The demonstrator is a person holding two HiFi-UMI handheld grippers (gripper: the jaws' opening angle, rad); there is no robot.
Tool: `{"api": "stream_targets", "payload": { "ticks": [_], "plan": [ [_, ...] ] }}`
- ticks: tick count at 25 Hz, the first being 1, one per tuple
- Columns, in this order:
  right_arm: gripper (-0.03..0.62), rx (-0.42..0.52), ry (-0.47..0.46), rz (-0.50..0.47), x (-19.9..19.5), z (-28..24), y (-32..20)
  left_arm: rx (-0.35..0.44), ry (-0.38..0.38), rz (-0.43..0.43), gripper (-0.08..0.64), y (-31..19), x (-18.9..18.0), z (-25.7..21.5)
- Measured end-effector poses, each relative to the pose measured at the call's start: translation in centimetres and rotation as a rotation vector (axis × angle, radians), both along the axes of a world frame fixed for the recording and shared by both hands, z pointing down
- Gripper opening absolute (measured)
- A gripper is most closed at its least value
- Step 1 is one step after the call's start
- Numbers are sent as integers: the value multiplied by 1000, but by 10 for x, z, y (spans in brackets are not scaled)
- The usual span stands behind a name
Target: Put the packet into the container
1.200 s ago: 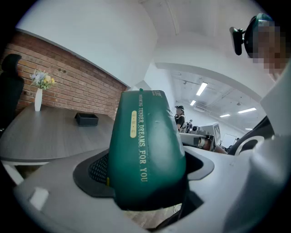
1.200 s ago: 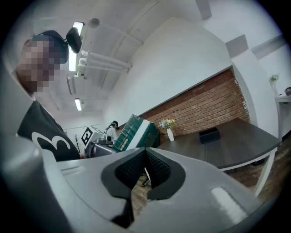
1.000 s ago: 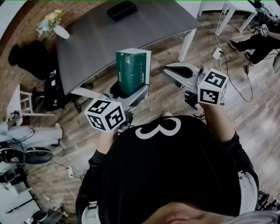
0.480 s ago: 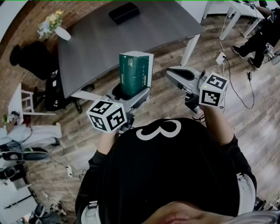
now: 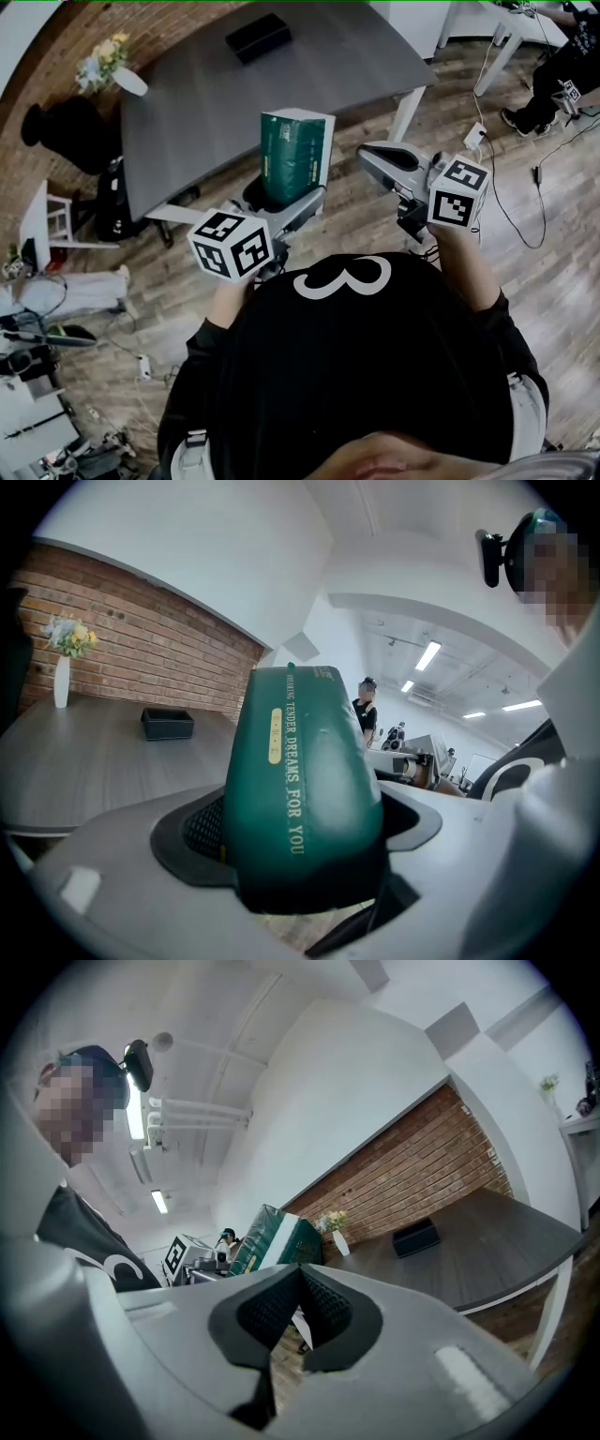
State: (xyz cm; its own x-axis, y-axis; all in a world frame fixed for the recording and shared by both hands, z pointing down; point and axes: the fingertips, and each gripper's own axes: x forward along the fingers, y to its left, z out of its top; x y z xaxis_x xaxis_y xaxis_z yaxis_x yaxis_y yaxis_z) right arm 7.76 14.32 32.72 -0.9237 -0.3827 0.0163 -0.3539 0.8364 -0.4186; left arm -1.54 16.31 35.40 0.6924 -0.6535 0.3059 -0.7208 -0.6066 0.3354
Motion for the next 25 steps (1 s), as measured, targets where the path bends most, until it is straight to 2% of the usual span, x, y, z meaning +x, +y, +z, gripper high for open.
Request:
{"api": "stream_targets", "payload": {
  "ticks": [5,12,25],
  "plan": [
    [3,5,1,-2,17,3,-15,17,-16,-8,456,-15,16,-1],
    [3,-25,-3,-2,15,10,-41,5,-25,-6,456,-41,11,0],
    [3,-57,18,55,-7,15,-175,-17,-15,48,456,-180,-10,8]
  ]
}}
